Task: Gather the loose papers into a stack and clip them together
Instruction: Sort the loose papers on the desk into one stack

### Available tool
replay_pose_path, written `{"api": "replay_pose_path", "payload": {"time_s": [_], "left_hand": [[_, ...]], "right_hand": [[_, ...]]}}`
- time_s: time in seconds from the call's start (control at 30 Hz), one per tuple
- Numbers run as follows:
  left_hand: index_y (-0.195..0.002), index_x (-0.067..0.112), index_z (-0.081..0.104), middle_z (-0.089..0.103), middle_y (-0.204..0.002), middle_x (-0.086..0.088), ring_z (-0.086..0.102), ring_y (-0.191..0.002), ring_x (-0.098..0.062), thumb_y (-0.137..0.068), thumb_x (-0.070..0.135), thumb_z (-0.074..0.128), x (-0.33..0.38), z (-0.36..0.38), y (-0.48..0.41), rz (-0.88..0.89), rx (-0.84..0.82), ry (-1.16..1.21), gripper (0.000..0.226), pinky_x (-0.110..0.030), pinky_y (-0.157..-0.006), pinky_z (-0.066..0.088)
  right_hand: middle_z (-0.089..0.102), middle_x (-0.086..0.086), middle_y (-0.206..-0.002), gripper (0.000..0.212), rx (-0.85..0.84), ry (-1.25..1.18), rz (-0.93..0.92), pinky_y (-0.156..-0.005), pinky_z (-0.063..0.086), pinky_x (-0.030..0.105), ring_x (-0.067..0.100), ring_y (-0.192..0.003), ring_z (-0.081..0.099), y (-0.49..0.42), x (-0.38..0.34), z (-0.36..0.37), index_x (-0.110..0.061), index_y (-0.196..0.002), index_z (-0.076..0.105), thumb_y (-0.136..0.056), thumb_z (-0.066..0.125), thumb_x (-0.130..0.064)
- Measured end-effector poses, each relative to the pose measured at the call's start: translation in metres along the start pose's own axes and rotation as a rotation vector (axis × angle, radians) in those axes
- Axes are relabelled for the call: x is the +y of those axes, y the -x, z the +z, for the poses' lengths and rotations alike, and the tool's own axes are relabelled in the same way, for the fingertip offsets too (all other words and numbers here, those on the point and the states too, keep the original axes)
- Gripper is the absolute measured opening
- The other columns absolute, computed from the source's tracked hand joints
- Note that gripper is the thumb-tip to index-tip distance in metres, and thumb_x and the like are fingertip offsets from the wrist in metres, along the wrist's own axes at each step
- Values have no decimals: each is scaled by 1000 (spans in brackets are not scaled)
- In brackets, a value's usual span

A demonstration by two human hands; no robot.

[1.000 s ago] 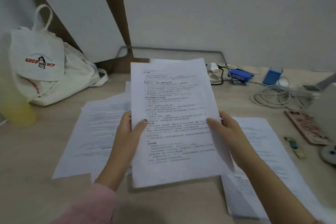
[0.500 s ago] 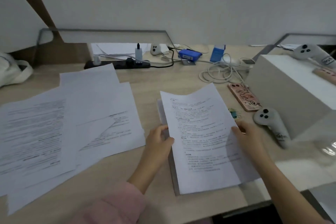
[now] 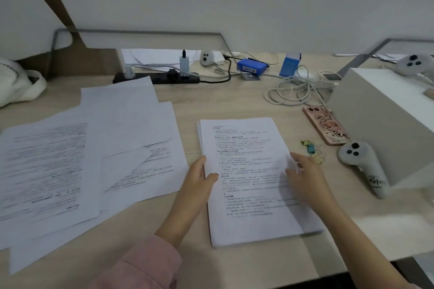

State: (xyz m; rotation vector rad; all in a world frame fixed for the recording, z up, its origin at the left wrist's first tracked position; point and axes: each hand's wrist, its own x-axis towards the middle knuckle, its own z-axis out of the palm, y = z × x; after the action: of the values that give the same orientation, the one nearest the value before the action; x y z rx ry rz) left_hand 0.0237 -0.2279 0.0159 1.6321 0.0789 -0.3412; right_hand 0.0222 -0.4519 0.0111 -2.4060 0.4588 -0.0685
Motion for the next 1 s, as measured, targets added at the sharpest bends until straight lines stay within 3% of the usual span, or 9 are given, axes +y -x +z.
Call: {"api": "replay_pose_path", "payload": {"time_s": [0.07, 0.1, 0.2, 0.43, 0.53, 0.63, 0.8, 0.93, 1.0], "left_hand": [[-108, 37, 52, 51, -113, 26, 49, -95, 22, -92, 11, 45, 5, -8, 3, 37, 12, -3, 31, -7, -80, 42], [-109, 40, 50, 47, -116, 26, 45, -102, 21, -92, 13, 46, 5, -13, 4, 44, 35, -29, 32, -8, -83, 38], [-131, 32, 43, 38, -138, 16, 34, -131, -3, -93, 18, 46, 3, -37, 7, 55, 131, -80, 41, -21, -95, 29], [-129, 25, 44, 39, -128, 13, 38, -120, -5, -92, 18, 52, -14, -139, 24, 90, 480, -304, 39, -19, -94, 28], [-129, 16, 47, 44, -136, -3, 40, -127, -21, -87, 24, 59, -30, -199, 39, -6, 728, -563, 45, -31, -100, 35], [-133, 10, 41, 36, -144, -12, 31, -133, -30, -80, 37, 65, -41, -259, 58, -195, 900, -743, 64, -45, -106, 31], [-145, 9, 11, 21, -148, -19, 24, -135, -35, -68, 53, 71, -55, -309, 77, -438, 888, -723, 107, -50, -105, 28], [-138, 2, 26, 38, -137, -19, 37, -127, -35, -70, 47, 73, -58, -325, 71, -490, 848, -652, 93, -47, -98, 36], [-127, 6, 38, 51, -122, -13, 49, -113, -32, -70, 46, 73, -60, -331, 69, -478, 809, -607, 78, -45, -93, 44]], "right_hand": [[44, 11, -140, 46, 26, 24, -70, -104, 35, 35, 25, -127, 42, -1, -15, 1, -12, -136, 44, -91, 53, -16], [43, 10, -140, 46, 20, 34, -115, -103, 34, 34, 24, -127, 42, -2, -25, 3, -13, -136, 44, -91, 53, -16], [43, 8, -140, 46, -36, 47, -242, -103, 33, 31, 22, -127, 42, -8, -61, 19, -16, -137, 42, -92, 53, -18], [38, 3, -144, 43, -290, 73, -483, -98, 29, 21, 18, -130, 39, -10, -157, 99, -19, -135, 44, -92, 52, -24], [38, 1, -145, 45, -369, 94, -585, -99, 28, 21, 18, -131, 38, -7, -190, 132, -18, -135, 43, -92, 53, -28], [39, 3, -144, 48, -421, 122, -638, -96, 30, 21, 18, -129, 40, -7, -218, 164, -16, -135, 43, -91, 53, -34], [34, 8, -147, 61, -425, 305, -711, -105, 32, 31, 24, -132, 36, -6, -238, 201, -13, -140, 35, -89, 53, -42], [47, 8, -130, 52, -310, 488, -794, -89, 41, 30, 24, -118, 44, -4, -234, 213, -12, -130, 43, -91, 47, -46], [52, 8, -119, 46, -231, 555, -855, -80, 43, 28, 23, -109, 49, -5, -235, 215, -11, -124, 47, -92, 45, -44]]}}
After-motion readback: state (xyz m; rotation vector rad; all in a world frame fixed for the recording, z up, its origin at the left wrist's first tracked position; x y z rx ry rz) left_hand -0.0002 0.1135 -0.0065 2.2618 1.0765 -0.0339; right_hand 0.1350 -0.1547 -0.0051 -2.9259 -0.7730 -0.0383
